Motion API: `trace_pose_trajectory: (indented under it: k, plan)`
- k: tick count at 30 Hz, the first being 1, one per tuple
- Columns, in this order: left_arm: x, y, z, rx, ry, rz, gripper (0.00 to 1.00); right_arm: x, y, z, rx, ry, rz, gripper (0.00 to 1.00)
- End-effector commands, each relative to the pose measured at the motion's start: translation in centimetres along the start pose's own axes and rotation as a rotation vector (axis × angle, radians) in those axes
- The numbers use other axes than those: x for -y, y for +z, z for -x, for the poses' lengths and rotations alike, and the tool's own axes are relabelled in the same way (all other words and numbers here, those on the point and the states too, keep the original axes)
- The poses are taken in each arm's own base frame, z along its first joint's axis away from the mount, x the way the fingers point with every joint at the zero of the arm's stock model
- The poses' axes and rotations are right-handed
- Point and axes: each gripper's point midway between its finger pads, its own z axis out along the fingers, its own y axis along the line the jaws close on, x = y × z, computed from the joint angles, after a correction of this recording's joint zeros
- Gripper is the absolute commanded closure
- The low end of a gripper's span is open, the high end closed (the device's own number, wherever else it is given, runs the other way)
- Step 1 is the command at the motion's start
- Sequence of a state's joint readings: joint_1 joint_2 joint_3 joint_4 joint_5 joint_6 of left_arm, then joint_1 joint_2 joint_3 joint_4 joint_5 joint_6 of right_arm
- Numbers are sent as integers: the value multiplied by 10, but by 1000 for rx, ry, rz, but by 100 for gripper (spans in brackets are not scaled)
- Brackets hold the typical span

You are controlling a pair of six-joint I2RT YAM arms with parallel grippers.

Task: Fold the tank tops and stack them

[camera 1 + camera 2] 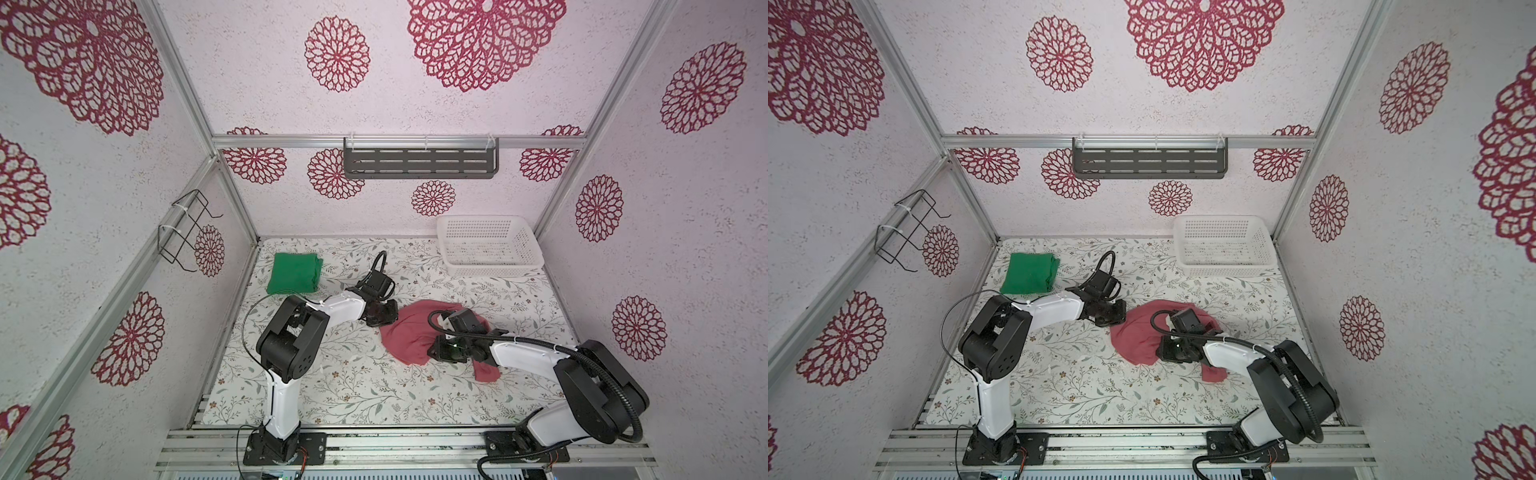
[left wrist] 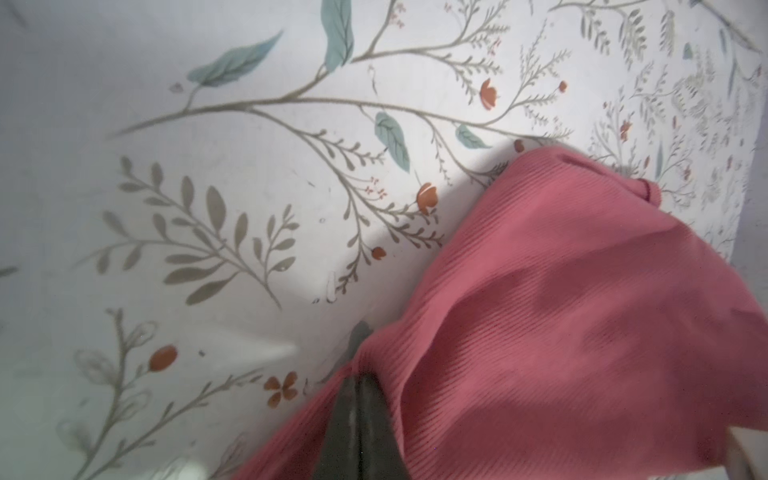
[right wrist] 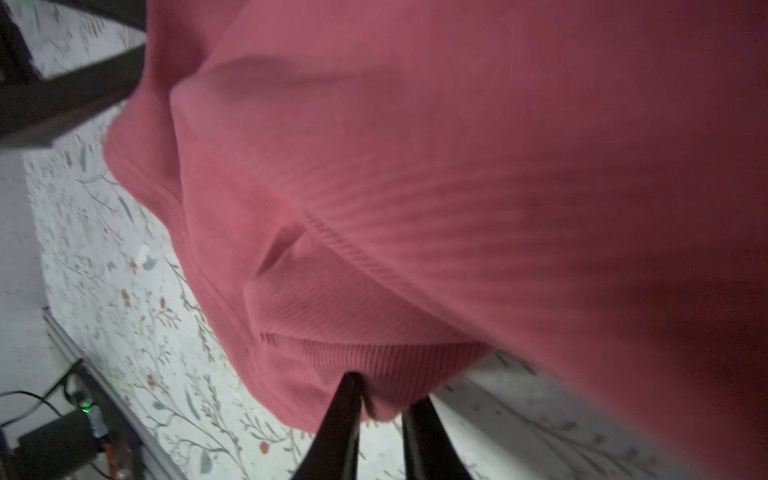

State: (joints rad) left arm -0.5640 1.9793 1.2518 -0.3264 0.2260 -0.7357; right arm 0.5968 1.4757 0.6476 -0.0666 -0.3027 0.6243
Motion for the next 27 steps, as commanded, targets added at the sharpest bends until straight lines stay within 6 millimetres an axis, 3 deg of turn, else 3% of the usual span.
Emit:
trace_pose_trajectory:
  k: [1,5,8,13,16,18,20,23,27]
  plan:
    - [22,-45,38,147,20,-64,100,-19,-20,32,75,-93,-16,100]
    - [28,-109,79,324,17,-87,100,-32,-50,60,112,-195,-63,100]
    - [29,-161,99,447,31,-65,100,-45,-76,79,135,-254,-70,100]
    - [10,-227,101,578,13,13,100,-59,-116,97,157,-330,-83,100]
    - [-14,-246,89,607,-22,83,100,-59,-136,101,169,-338,-92,100]
    - [-26,-245,78,587,-34,117,100,-57,-141,98,158,-330,-83,100]
    - [-32,-228,63,523,-56,113,100,-55,-137,87,123,-314,-66,100]
    - [-33,-185,30,377,-71,96,100,-45,-118,58,30,-254,-22,100]
    - [-25,-138,-22,217,-63,79,100,-11,-93,4,-112,-143,-46,100]
